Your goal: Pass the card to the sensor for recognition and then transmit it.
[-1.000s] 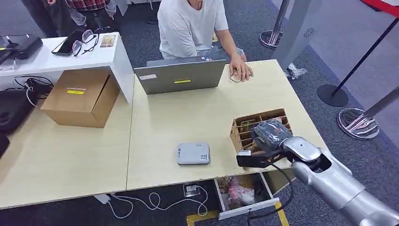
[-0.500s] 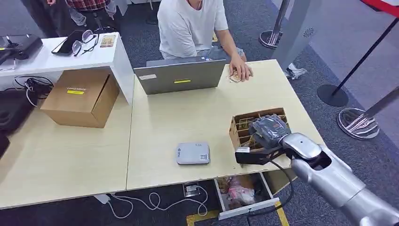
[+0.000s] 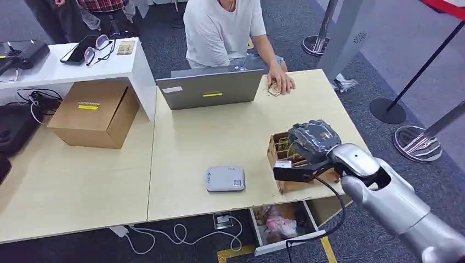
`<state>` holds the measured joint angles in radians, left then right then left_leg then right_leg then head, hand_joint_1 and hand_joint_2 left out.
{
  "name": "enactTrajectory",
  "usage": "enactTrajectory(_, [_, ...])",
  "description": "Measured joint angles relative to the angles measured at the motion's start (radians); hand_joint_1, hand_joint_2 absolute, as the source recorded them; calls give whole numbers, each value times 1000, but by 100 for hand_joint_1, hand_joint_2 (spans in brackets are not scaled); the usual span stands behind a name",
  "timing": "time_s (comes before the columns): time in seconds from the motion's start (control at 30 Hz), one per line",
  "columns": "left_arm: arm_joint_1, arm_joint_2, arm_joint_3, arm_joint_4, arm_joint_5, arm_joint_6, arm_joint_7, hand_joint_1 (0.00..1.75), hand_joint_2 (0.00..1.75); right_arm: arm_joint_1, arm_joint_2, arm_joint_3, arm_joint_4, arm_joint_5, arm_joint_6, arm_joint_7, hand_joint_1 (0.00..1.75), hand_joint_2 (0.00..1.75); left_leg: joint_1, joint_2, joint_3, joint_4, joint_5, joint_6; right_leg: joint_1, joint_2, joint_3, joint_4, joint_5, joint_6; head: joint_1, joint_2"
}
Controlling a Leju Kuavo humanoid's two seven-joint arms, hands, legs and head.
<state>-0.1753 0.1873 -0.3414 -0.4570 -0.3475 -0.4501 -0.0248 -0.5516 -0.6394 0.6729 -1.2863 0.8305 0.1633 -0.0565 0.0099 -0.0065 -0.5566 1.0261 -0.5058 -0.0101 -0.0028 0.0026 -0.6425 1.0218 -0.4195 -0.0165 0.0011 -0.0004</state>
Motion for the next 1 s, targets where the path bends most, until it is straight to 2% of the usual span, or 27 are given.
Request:
enactTrajectory(0.67, [0, 8, -31, 0, 0, 2, -26, 0, 0, -169, 1, -4, 6, -31, -18, -31, 175, 175, 0, 0, -1, 0, 0, 0, 0, 0, 0, 0, 0, 0, 0, 0])
enactTrajectory(1.0, [4, 9, -34, 0, 7, 4, -31, 0, 0, -258, 30, 13, 32, -40, -47, -40, 175, 175, 0, 0, -1, 0, 1, 0, 0, 0, 0, 0, 0, 0, 0, 0])
